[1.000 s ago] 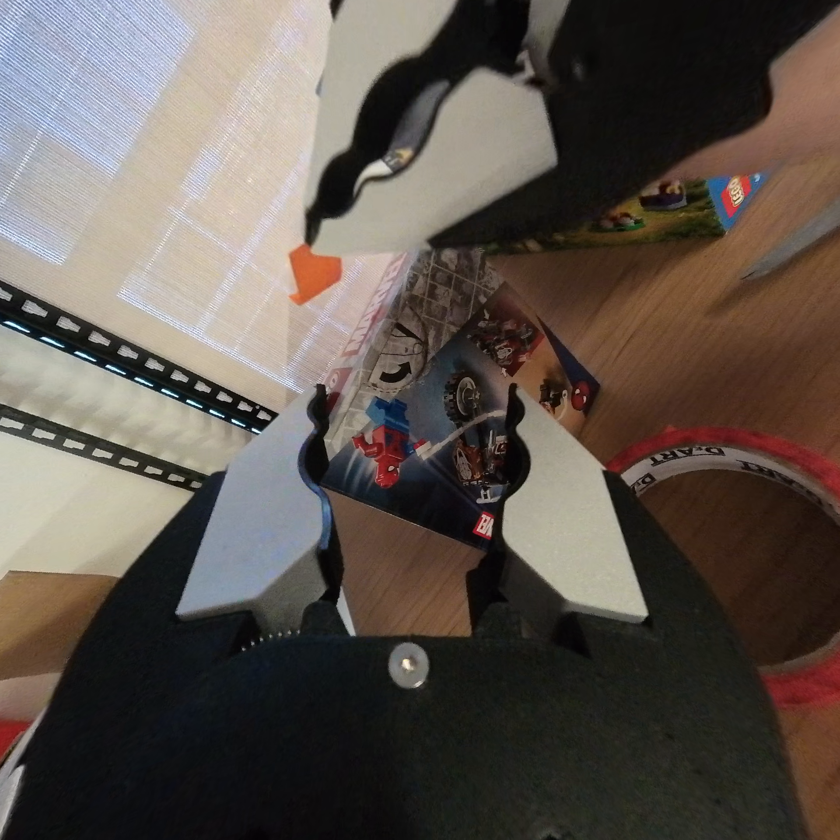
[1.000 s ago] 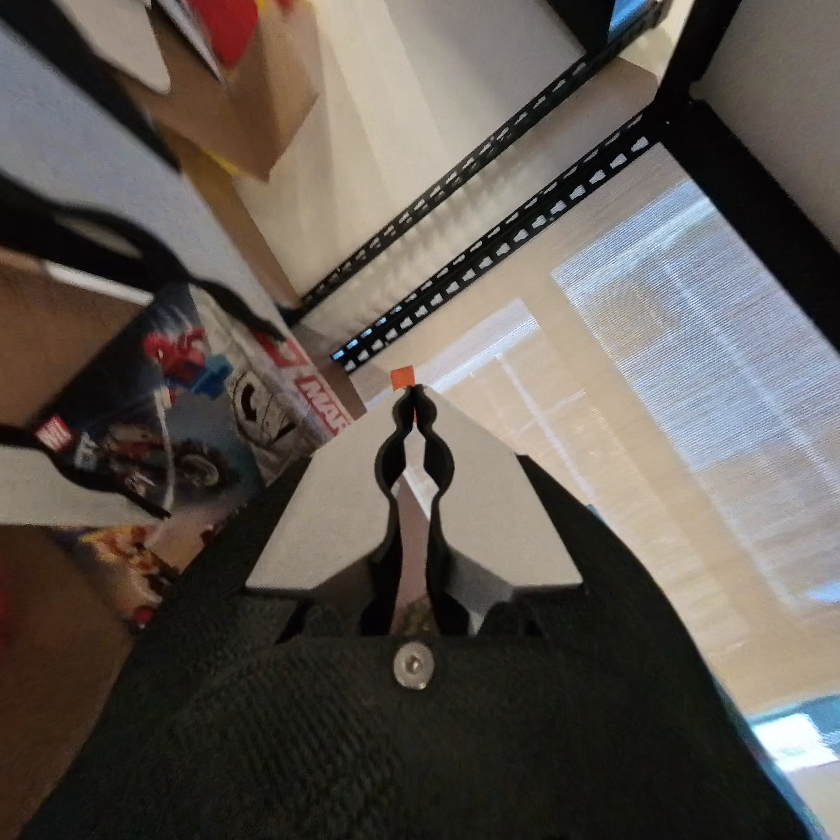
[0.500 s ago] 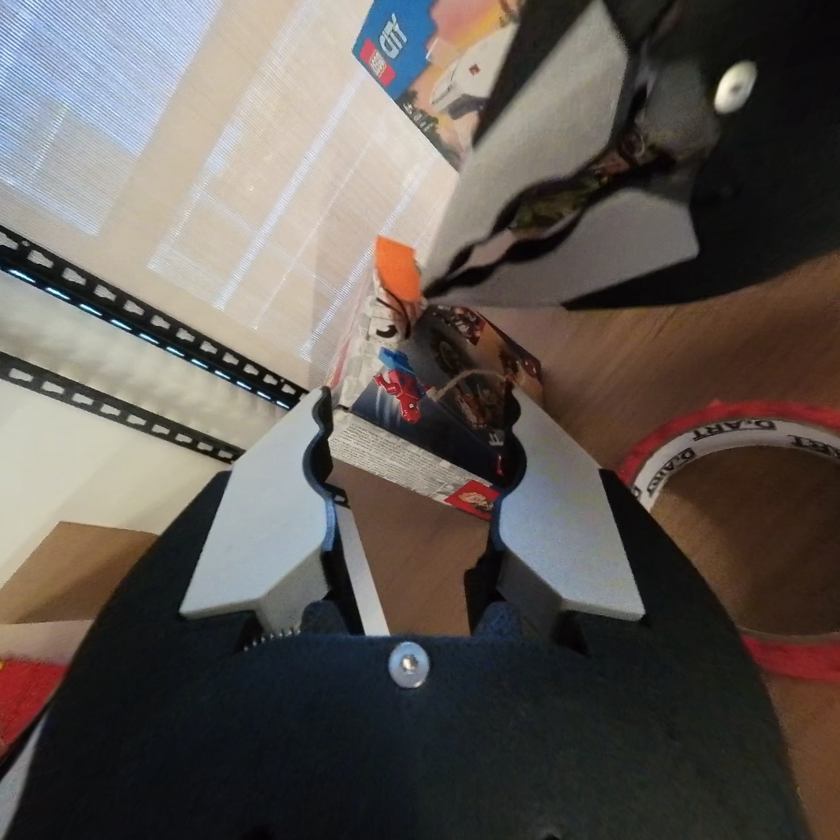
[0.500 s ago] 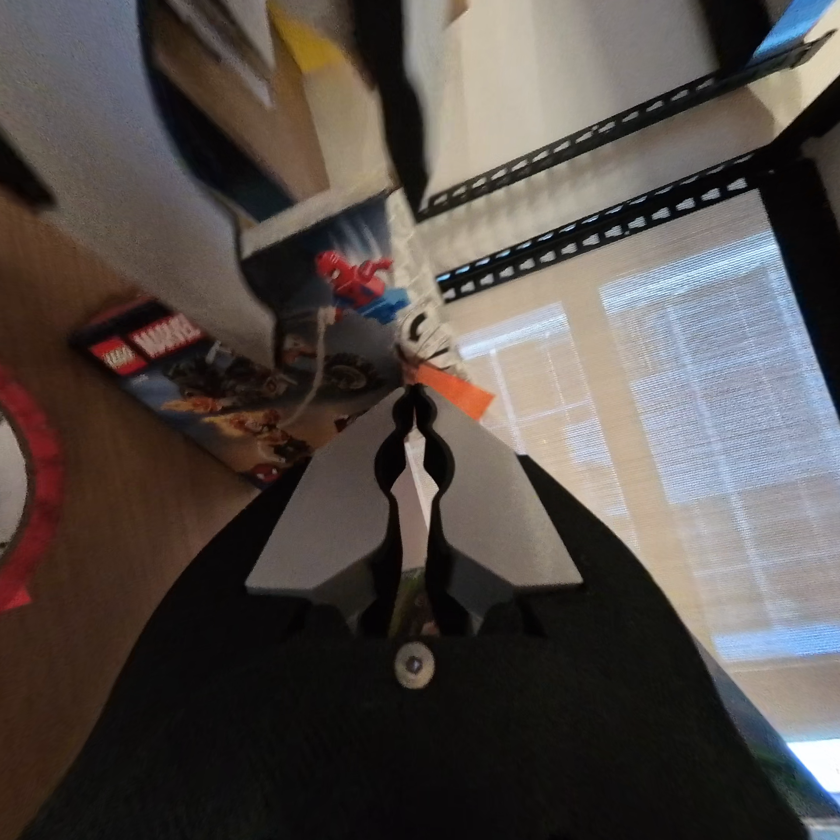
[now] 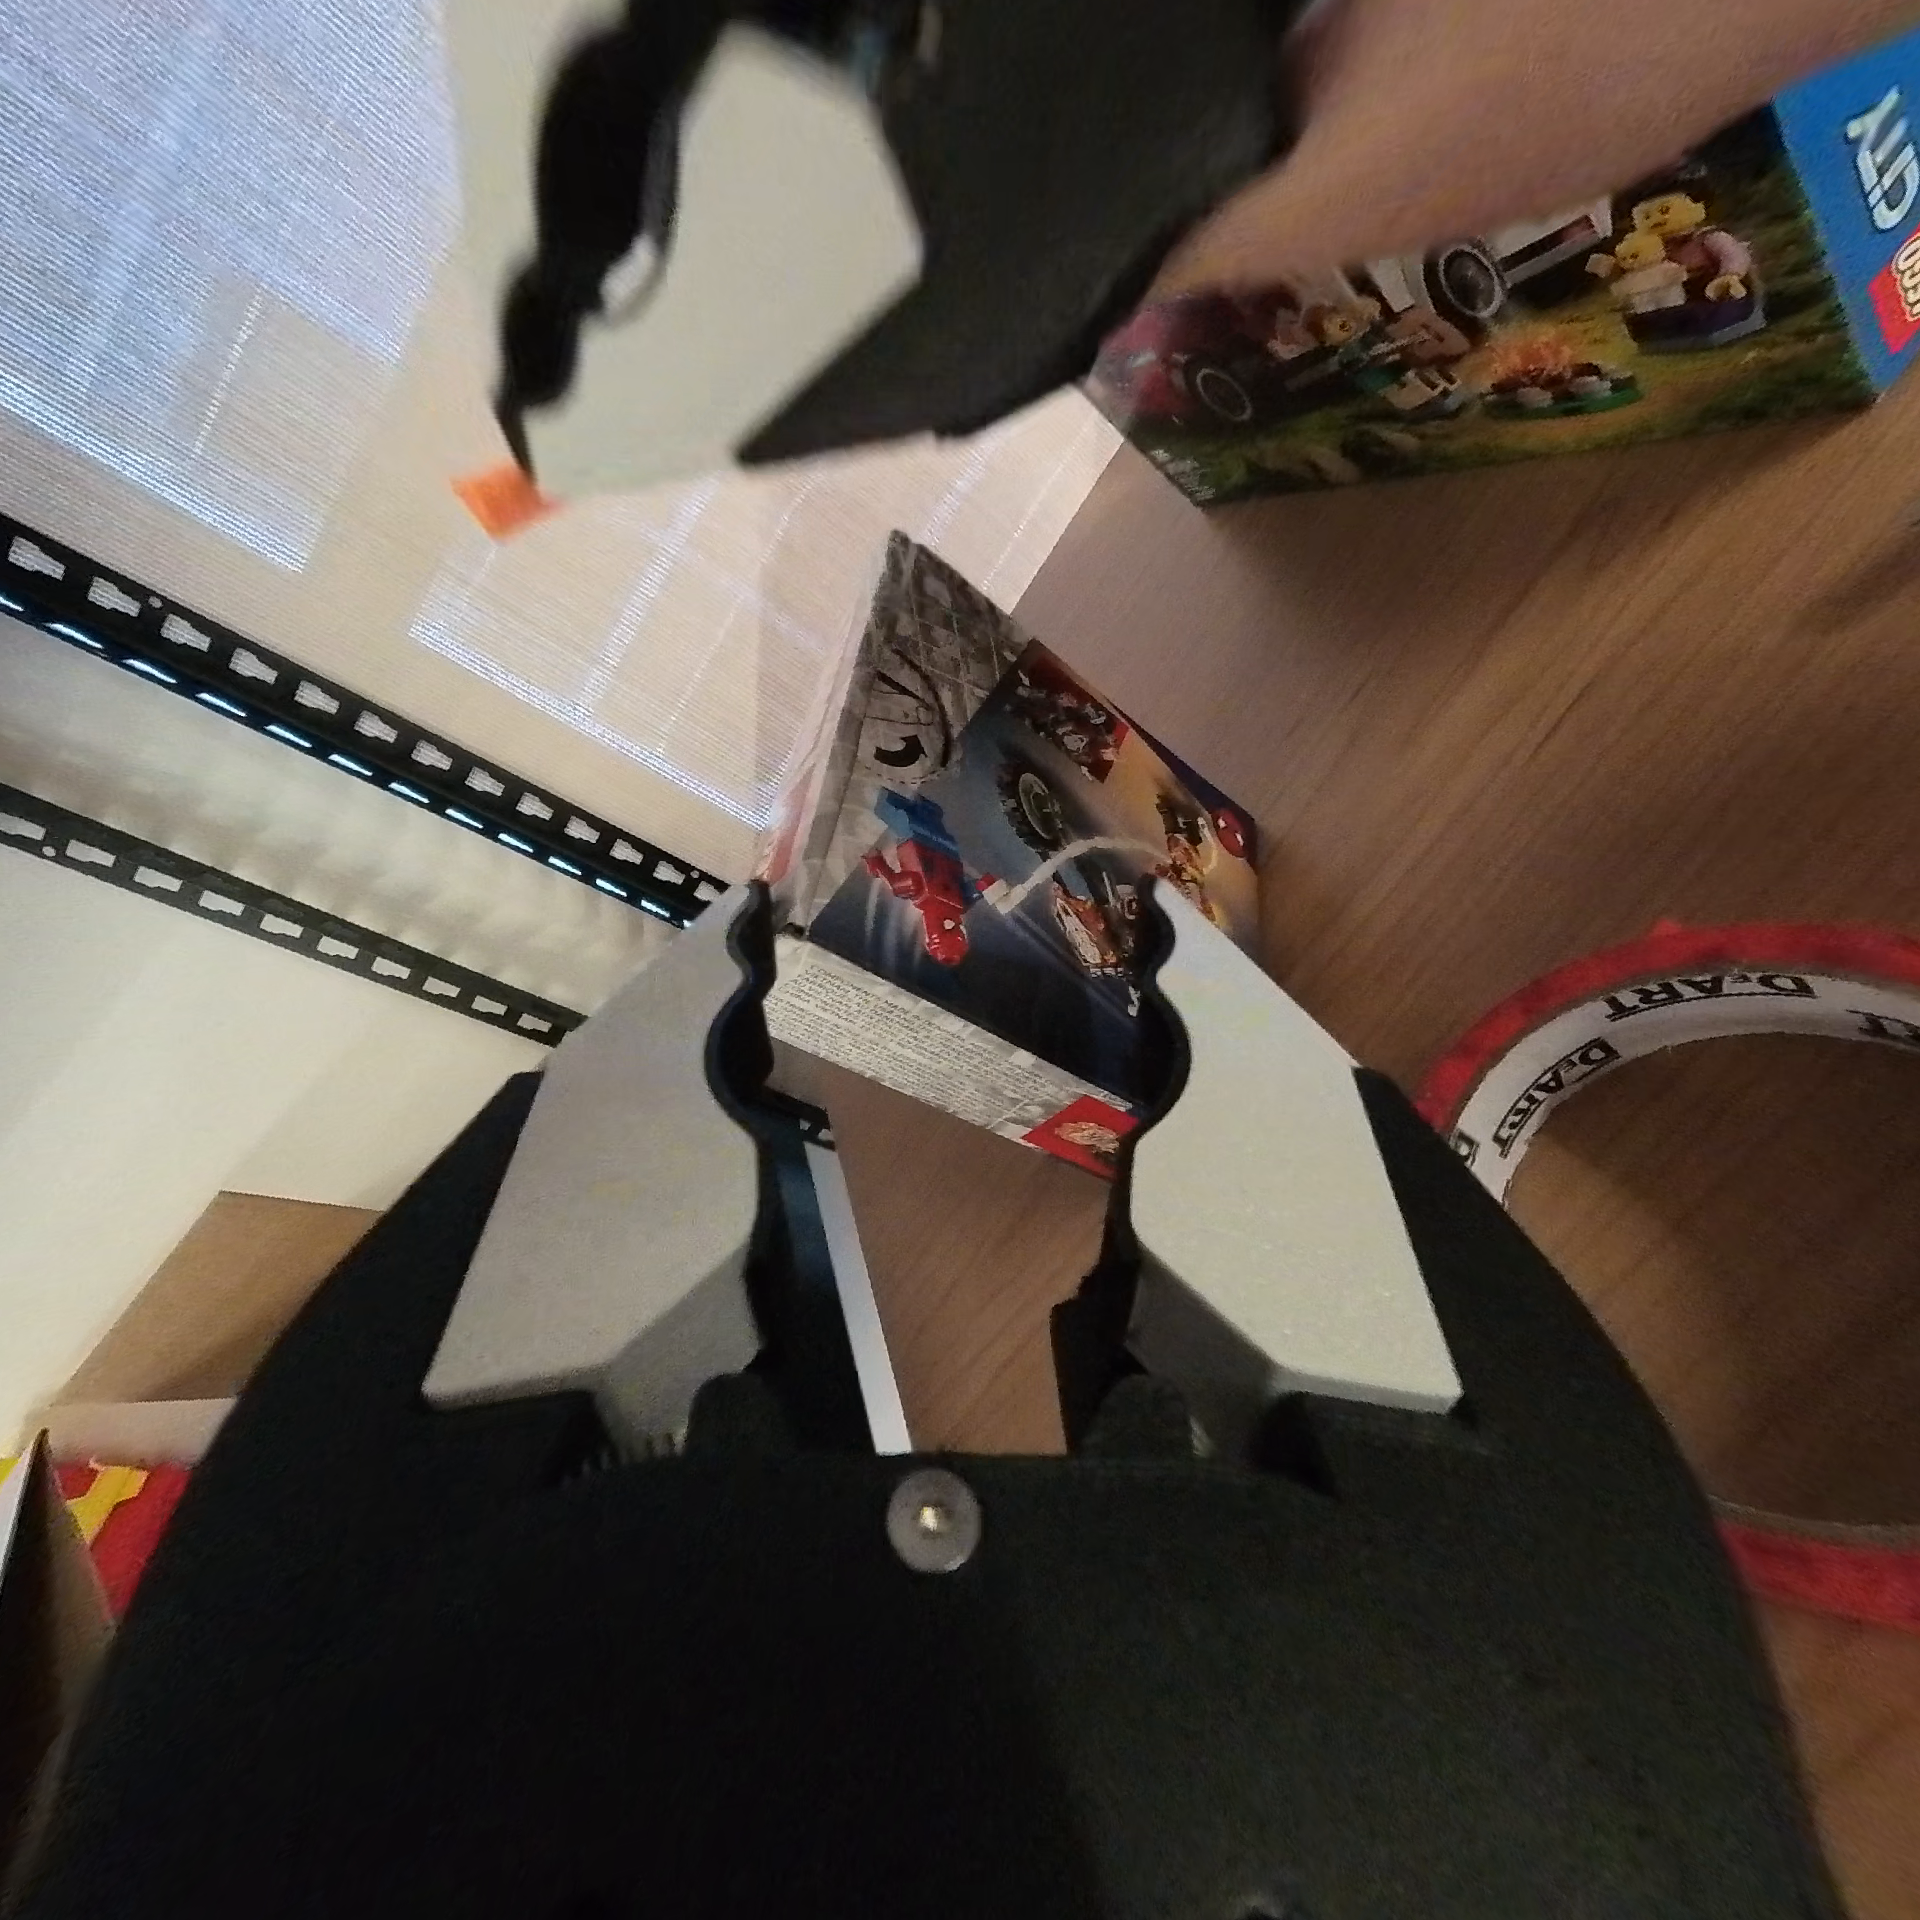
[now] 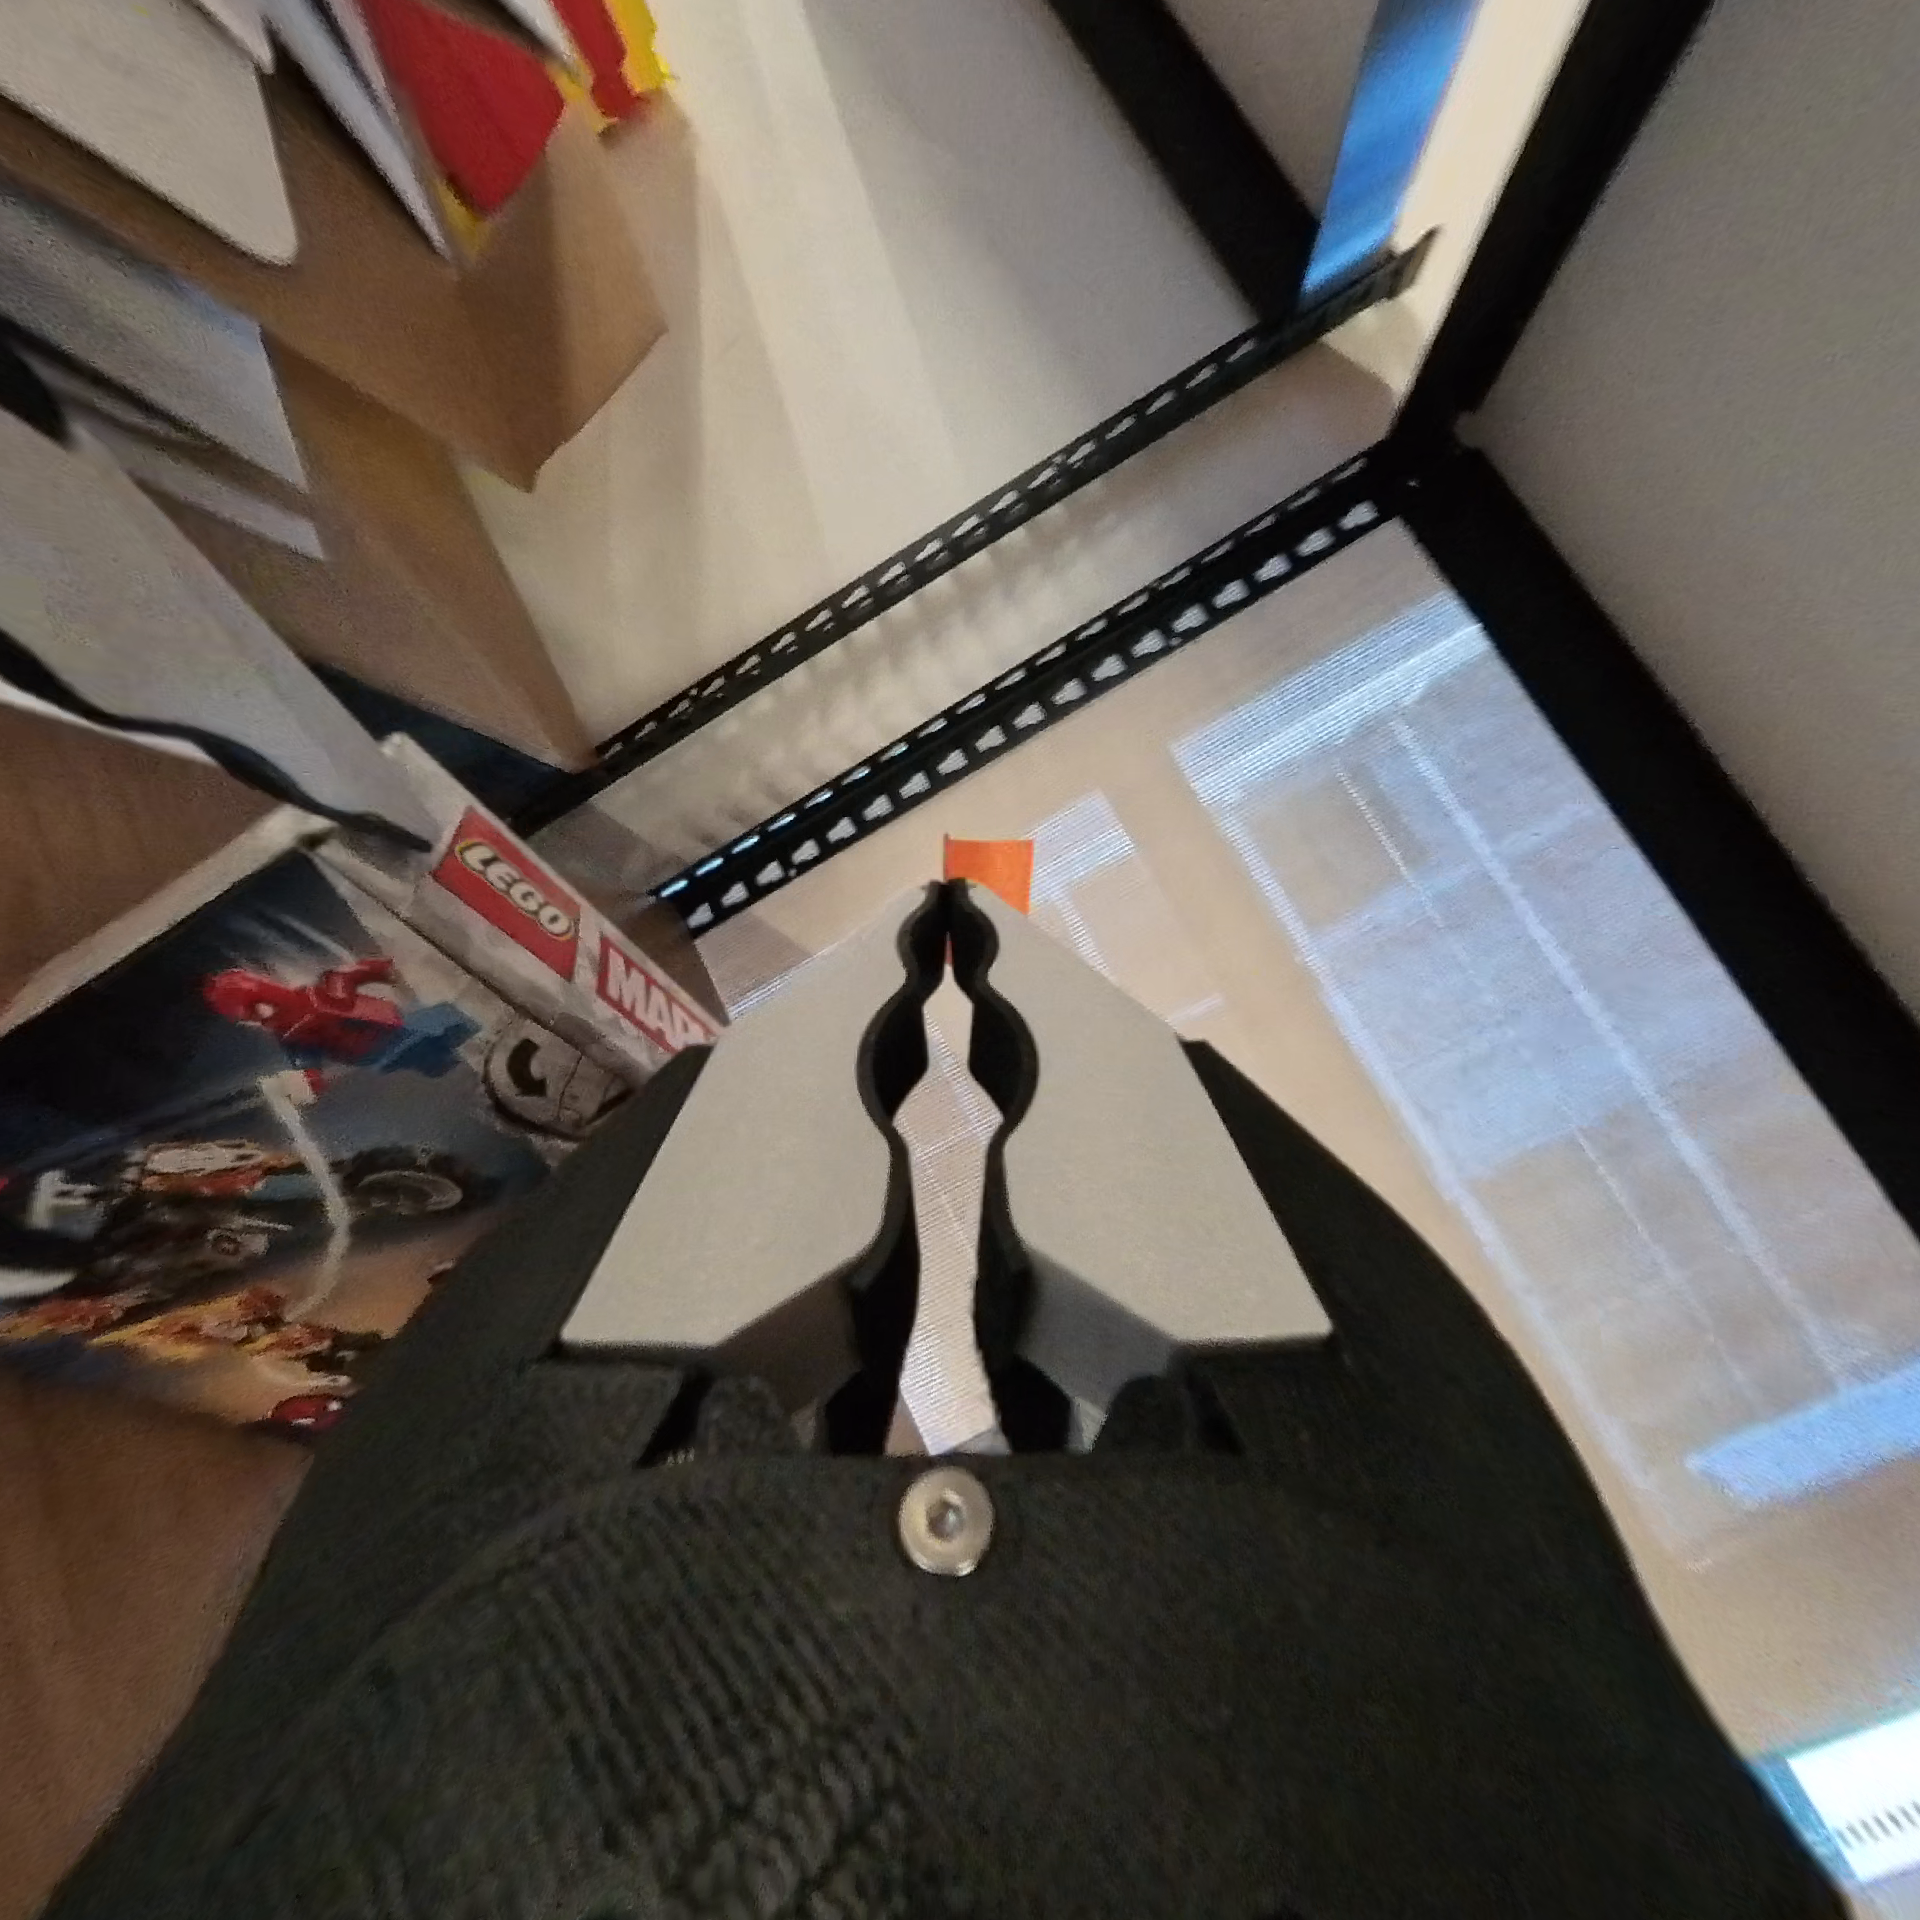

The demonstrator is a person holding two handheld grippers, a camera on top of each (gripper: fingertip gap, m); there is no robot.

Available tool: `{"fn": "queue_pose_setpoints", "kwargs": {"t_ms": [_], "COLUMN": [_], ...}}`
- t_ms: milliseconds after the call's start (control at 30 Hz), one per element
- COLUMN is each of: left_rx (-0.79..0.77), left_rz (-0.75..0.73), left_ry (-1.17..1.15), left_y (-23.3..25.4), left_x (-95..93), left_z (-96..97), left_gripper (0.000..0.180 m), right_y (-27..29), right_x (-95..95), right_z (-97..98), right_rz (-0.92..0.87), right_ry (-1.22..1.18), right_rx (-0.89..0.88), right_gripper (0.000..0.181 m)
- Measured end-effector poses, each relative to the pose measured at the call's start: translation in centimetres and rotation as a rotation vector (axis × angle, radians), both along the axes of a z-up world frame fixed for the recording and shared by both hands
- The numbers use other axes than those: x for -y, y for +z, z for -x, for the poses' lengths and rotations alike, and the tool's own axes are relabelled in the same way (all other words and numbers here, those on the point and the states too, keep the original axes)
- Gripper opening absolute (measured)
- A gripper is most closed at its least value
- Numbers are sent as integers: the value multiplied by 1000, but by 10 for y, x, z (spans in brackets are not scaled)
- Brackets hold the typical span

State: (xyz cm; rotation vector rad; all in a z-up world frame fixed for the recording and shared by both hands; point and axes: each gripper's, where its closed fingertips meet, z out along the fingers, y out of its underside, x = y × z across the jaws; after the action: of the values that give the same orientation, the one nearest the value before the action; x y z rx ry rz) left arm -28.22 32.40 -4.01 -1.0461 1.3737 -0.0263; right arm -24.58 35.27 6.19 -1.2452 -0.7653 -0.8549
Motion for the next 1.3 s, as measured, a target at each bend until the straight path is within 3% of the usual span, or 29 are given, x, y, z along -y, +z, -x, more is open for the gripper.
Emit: {"fn": "queue_pose_setpoints", "kwargs": {"t_ms": [300, 500, 633, 767, 867, 1067, 1200, 1300], "left_rx": [9, 54, 38, 22, -33, -26, -20, 6], "left_rz": [-12, 6, 15, 30, -39, -35, -31, -4], "left_ry": [5, 5, 30, 30, 64, 48, 35, 18], "left_y": [0, 4, -1, -3, -4, -4, -3, -1], "left_x": [0, -3, -11, -11, -14, -13, -12, -11], "left_z": [-1, -1, -4, -4, -2, -3, -3, -3], "left_gripper": [67, 62, 77, 79, 75, 76, 75, 74], "right_y": [-55, -59, -60, -62, -61, -31, -44, -53], "right_x": [-48, -45, -45, -44, -43, 3, 29, 38], "right_z": [-5, -2, -1, -1, -1, 32, 46, 47], "right_rz": [253, 283, 310, 331, 319, 143, 201, 256], "right_ry": [34, 97, 94, 97, 94, 202, 252, 290], "right_rx": [-24, -106, -95, -106, -101, 91, 314, 366], "right_gripper": [0, 0, 0, 0, 0, 0, 0, 0]}}
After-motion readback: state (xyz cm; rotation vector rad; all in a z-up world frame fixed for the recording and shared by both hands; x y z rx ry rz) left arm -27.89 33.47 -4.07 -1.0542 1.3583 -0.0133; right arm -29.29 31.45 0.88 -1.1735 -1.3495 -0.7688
